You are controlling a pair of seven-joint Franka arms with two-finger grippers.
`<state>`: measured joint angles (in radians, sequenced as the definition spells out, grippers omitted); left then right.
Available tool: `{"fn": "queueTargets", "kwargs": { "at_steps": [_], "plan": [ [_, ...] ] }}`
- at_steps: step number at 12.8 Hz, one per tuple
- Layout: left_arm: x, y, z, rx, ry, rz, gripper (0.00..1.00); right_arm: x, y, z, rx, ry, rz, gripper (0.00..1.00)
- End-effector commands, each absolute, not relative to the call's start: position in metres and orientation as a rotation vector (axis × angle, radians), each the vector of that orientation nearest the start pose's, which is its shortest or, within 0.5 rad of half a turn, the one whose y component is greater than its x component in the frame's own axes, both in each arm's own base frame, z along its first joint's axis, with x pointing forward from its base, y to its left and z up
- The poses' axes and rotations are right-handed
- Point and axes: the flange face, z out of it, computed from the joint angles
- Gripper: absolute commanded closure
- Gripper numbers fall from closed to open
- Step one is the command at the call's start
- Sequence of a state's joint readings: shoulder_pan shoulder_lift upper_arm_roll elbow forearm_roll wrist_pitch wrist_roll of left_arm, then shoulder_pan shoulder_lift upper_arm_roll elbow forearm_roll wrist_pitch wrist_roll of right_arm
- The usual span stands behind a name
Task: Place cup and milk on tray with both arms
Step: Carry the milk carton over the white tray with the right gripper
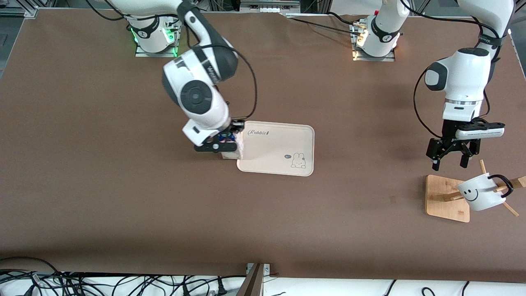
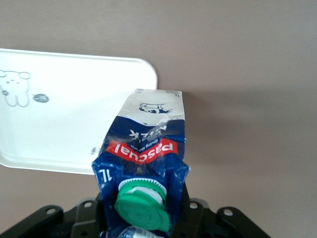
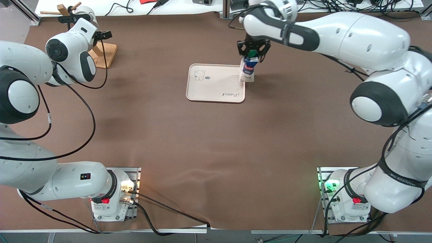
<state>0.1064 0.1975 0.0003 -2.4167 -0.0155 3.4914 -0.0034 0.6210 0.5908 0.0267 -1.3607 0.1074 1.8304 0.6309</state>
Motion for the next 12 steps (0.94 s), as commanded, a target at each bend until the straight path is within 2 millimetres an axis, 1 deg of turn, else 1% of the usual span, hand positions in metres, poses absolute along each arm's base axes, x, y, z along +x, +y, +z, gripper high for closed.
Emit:
{"fn": "queueTargets", "kwargs": {
  "at_steps": [1,2,4,7,9,11,12],
  "plan": [
    [0.558,0.056,0.338,-2.781,-0.097,-1.348,0.00,0.556,0.450,0.366,-3.109,0.114,0.271,0.47],
    [0.566,0.054,0.347,-2.764,-0.066,-1.378,0.00,0.553,0.455,0.361,-3.111,0.125,0.274,0.47],
    [0.575,0.055,0.353,-2.748,-0.058,-1.404,0.00,0.551,0.462,0.358,-3.102,0.155,0.253,0.47],
    [0.586,0.056,0.357,-2.734,-0.057,-1.429,0.00,0.541,0.479,0.346,-3.104,0.168,0.248,0.47],
    [0.590,0.058,0.359,-2.728,-0.063,-1.436,0.00,0.541,0.480,0.344,-3.101,0.175,0.246,0.47],
    [0.591,0.058,0.354,-2.733,-0.066,-1.428,0.00,0.541,0.480,0.344,-3.098,0.176,0.238,0.47],
    [0.594,0.059,0.358,-2.725,-0.063,-1.440,0.00,0.540,0.480,0.341,-3.101,0.169,0.240,0.46]
  ]
}}
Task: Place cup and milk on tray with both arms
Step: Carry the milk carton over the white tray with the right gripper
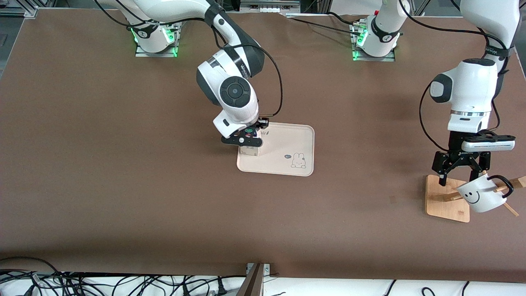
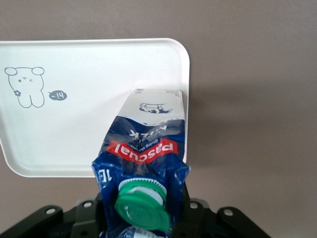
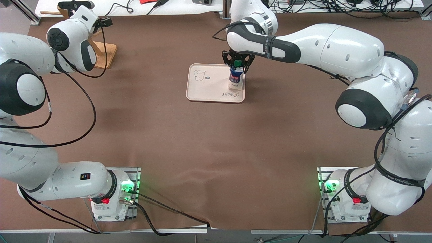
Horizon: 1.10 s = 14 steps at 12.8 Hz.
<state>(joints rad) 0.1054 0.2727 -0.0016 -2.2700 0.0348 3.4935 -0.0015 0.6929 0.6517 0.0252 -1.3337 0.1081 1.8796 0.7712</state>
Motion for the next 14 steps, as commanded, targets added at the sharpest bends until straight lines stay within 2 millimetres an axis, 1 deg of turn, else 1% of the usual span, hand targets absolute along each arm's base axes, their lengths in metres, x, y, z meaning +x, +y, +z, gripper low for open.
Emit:
{"fn": "queueTargets", "kwargs": {
  "at_steps": [1,3,4,5,6,8,9,11,13,14],
  "plan": [
    [0.594,0.059,0.362,-2.719,-0.063,-1.450,0.00,0.537,0.481,0.336,-3.107,0.160,0.246,0.45],
    [0.594,0.059,0.365,-2.715,-0.063,-1.456,0.00,0.536,0.481,0.334,-3.110,0.148,0.248,0.37],
    [0.595,0.059,0.365,-2.714,-0.063,-1.458,0.00,0.536,0.481,0.335,-3.111,0.147,0.246,0.25],
    [0.598,0.059,0.370,-2.704,-0.062,-1.474,0.00,0.537,0.479,0.337,-3.112,0.145,0.242,0.06],
    [0.599,0.060,0.371,-2.701,-0.066,-1.478,0.00,0.539,0.479,0.338,-3.108,0.165,0.241,0.00],
    [0.599,0.064,0.374,-2.694,-0.075,-1.482,0.00,0.544,0.474,0.351,-3.106,0.170,0.218,0.00],
    [0.599,0.066,0.376,-2.689,-0.080,-1.485,0.00,0.548,0.470,0.362,-3.096,0.179,0.196,0.00],
    [0.601,0.073,0.378,-2.678,-0.093,-1.488,0.00,0.556,0.457,0.392,-3.073,0.200,0.143,0.00],
    [0.599,0.081,0.376,-2.674,-0.110,-1.481,0.00,0.561,0.435,0.428,-3.071,0.237,0.126,0.00],
    [0.599,0.084,0.376,-2.671,-0.118,-1.479,0.00,0.565,0.419,0.448,-3.076,0.258,0.113,0.00]
  ]
}}
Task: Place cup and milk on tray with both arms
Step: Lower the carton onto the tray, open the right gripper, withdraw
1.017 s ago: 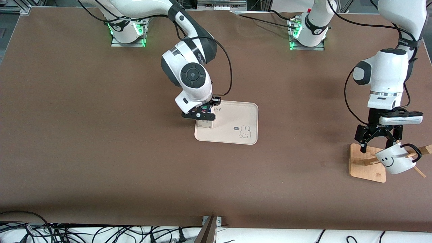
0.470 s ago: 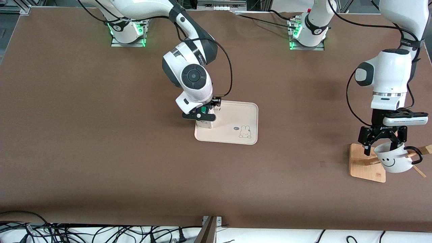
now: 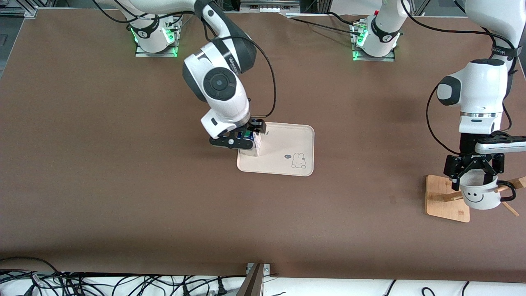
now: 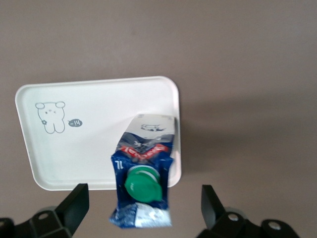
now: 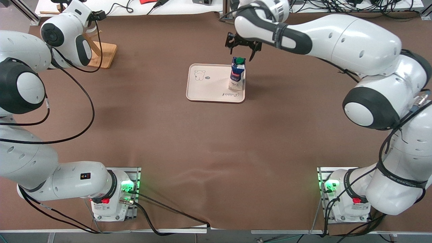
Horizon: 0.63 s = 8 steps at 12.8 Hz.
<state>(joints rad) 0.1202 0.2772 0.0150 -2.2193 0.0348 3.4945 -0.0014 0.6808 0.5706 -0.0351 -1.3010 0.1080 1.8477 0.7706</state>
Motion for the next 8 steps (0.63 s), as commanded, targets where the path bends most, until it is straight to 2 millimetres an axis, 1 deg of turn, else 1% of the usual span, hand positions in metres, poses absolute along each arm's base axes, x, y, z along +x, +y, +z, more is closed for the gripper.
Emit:
{"fn": "queueTargets", "kwargs": {
  "at_steps": [1,2,4,5,6,7,8],
  "plan": [
    [0.599,0.085,0.376,-2.671,-0.123,-1.478,0.00,0.571,0.395,0.471,-3.080,0.295,0.096,0.00],
    [0.599,0.086,0.376,-2.671,-0.132,-1.479,0.00,0.576,0.369,0.491,-3.090,0.291,0.103,0.00],
    [0.599,0.086,0.375,-2.672,-0.130,-1.477,0.00,0.580,0.317,0.529,-3.110,0.132,0.117,0.00],
    [0.599,0.085,0.374,-2.673,-0.123,-1.475,0.11,0.581,0.292,0.544,-3.102,0.085,0.127,0.00],
    [0.597,0.086,0.372,-2.675,-0.116,-1.467,0.34,0.582,0.268,0.555,-3.089,0.055,0.136,0.00],
    [0.596,0.085,0.370,-2.674,-0.090,-1.454,0.96,0.580,0.249,0.561,-3.083,0.019,0.150,0.00],
    [0.594,0.085,0.368,-2.671,-0.061,-1.442,1.00,0.578,0.233,0.567,-3.078,-0.020,0.149,0.00]
  ]
}}
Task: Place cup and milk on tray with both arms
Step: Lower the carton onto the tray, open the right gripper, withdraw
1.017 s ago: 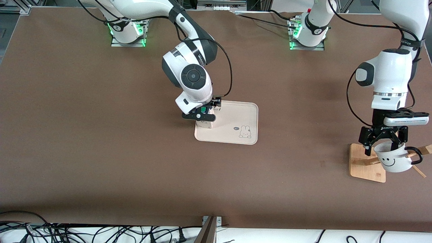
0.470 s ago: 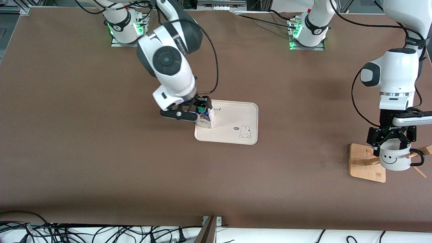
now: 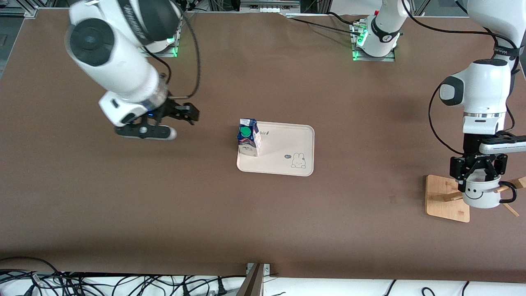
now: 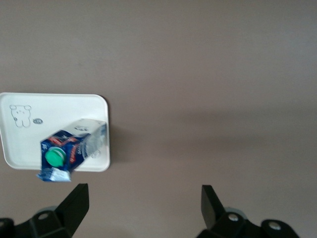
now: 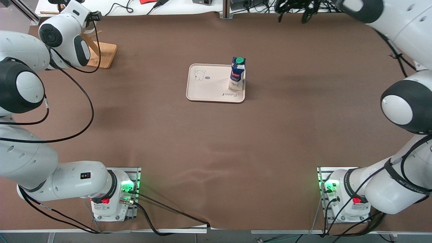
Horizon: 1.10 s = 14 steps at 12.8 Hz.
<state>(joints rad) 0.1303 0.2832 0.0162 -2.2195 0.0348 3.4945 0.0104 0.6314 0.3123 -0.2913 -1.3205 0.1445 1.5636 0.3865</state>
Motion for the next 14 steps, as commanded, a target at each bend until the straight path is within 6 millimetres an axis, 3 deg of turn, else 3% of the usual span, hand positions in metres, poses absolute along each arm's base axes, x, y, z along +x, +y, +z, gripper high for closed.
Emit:
{"fn": "queueTargets", "kwargs": {
  "at_steps": [1,6,7,11,14],
  "plan": [
    [0.594,0.085,0.368,-2.670,-0.057,-1.441,1.00,0.579,0.211,0.567,-3.072,-0.062,0.154,0.00],
    [0.593,0.085,0.367,-2.659,-0.006,-1.426,1.00,0.589,0.087,0.568,-3.021,-0.186,0.207,0.00],
    [0.591,0.086,0.366,-2.660,-0.006,-1.422,1.00,0.588,0.073,0.570,-3.035,-0.207,0.211,0.00],
    [0.583,0.082,0.353,-2.689,-0.003,-1.380,1.00,0.551,0.064,0.581,-3.094,-0.238,0.154,0.00],
    [0.575,0.062,0.361,-2.710,0.025,-1.396,1.00,0.551,0.066,0.586,-3.125,-0.245,0.133,0.00]
  ]
}}
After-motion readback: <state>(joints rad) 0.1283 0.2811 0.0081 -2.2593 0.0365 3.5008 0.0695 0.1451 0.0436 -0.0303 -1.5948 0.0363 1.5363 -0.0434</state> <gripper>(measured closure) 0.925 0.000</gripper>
